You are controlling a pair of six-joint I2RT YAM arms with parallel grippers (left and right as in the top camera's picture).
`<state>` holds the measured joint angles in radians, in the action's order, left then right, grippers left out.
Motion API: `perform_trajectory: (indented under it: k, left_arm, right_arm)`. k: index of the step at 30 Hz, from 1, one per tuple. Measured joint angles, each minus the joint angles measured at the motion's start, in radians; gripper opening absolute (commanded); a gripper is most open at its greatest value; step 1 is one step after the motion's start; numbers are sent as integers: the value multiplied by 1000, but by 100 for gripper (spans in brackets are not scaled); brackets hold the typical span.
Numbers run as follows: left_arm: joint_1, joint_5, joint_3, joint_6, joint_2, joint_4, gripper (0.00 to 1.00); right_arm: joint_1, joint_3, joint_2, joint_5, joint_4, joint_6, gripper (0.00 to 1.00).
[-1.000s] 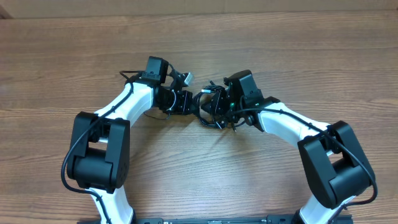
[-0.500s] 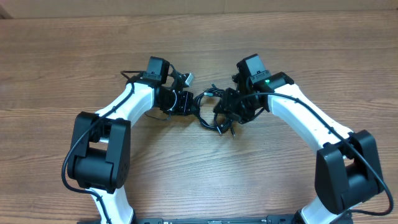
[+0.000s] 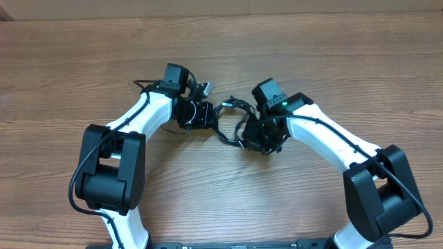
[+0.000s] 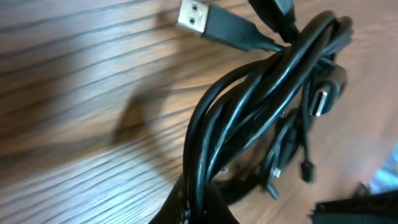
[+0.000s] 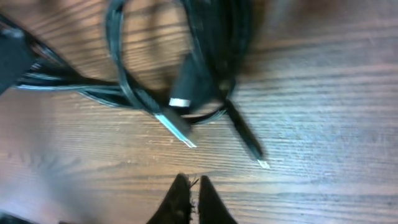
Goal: Untangle cables
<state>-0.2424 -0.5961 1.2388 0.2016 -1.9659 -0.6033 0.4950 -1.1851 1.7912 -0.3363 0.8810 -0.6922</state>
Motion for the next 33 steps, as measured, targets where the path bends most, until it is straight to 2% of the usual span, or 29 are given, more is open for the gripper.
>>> perform_trajectory:
  k: [3, 8, 15, 33]
  left_arm:
    - [0, 81, 0, 80, 0, -22, 4]
    - [0, 143, 0, 138, 0, -30, 4]
    - [0, 167, 0, 159, 0, -30, 4]
    - [0, 168, 0, 163, 0, -30, 4]
  right_arm:
    - [20, 10, 0, 39, -8, -53, 4]
    - [61, 49, 0, 100, -91, -137, 4]
    - [84, 79, 0, 122, -161, -202, 4]
    - [129, 79, 0, 135, -214, -221, 4]
